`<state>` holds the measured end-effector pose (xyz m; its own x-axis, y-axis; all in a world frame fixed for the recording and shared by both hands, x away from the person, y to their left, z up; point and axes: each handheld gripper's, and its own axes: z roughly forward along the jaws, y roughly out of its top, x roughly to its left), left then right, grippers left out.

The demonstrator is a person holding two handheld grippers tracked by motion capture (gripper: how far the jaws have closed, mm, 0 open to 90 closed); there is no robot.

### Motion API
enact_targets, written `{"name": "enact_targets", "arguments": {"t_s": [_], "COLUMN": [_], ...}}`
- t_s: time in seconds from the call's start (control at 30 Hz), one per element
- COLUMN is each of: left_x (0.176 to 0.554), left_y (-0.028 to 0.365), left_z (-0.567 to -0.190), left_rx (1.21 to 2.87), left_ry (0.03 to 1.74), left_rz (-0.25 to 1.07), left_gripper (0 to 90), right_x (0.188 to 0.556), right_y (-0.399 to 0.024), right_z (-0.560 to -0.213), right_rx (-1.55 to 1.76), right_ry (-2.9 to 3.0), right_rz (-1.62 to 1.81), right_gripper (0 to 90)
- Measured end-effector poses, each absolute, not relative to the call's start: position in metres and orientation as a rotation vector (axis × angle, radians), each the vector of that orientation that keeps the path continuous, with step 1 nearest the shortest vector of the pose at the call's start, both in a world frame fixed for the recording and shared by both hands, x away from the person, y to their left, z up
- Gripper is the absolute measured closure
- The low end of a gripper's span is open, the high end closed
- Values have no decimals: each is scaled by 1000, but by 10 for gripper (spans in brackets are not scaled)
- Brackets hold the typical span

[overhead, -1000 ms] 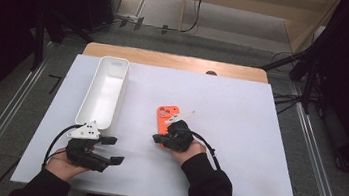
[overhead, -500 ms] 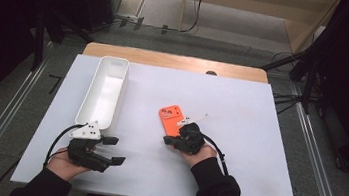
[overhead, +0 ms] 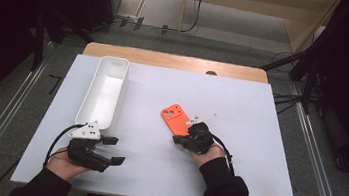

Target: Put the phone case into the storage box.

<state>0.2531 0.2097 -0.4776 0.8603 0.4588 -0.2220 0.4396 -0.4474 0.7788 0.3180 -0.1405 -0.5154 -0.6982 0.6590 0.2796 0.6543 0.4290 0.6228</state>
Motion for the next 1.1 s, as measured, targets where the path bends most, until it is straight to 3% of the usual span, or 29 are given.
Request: {"name": "enact_targets", "arguments": {"t_s": [0.2, 0.33, 0.43, 0.57, 0.77, 1.1], "left_x": [253, 254, 254, 254, 254, 253], "left_y": [210, 210, 211, 211, 211, 212], "left_z": [-478, -478, -478, -478, -478, -478], "left_rx": [2098, 2097, 2097, 2096, 2096, 2081], "left_ry": [650, 653, 652, 653, 654, 662], "left_rz": [27, 25, 25, 24, 23, 21], "left_gripper": [249, 248, 248, 248, 248, 248], "right_x": [318, 318, 316, 310, 299, 275], "right_y": [-146, -155, -161, -170, -179, -195], "right_z": [-510, -498, -491, -483, -474, -472], "right_rx": [1192, 1209, 1230, 1217, 1167, 1144], "right_ry": [2641, 2613, 2590, 2544, 2536, 2542], "right_rz": [1219, 1274, 1290, 1320, 1363, 1391], "right_gripper": [863, 703, 503, 384, 302, 288]}}
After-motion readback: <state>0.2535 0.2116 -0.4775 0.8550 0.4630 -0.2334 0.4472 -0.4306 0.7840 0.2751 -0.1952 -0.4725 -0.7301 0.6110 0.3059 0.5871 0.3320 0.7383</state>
